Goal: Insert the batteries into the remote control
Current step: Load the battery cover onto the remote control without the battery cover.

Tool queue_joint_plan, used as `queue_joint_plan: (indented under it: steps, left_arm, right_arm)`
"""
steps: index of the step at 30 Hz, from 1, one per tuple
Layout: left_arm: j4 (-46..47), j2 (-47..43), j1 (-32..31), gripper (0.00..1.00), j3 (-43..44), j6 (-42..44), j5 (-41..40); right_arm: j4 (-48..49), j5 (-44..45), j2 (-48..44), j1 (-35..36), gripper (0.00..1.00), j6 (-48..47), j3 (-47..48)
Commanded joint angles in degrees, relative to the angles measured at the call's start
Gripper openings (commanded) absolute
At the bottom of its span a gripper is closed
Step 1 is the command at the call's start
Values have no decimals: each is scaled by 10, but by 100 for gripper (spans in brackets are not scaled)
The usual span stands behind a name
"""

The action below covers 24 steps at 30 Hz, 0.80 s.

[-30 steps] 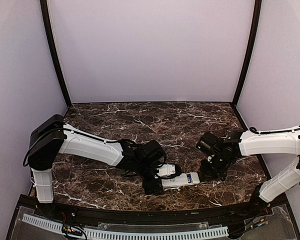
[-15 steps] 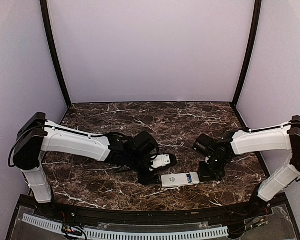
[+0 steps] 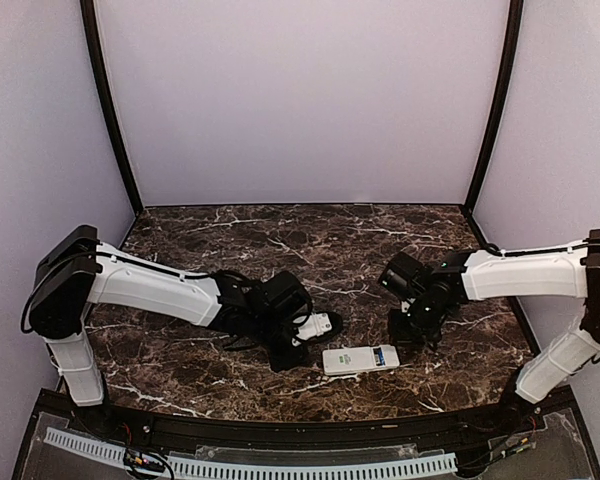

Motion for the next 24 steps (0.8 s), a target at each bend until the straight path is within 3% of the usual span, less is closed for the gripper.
queue_joint_plan:
  steps: [1,24]
  left_arm:
    - [2,12,0,17,-3,-11,20]
    - [16,54,0,17,17,-15,44]
  right_arm:
    - [6,-9,1,13,0,-7,10]
    - [68,-60,66,60,0,30,6]
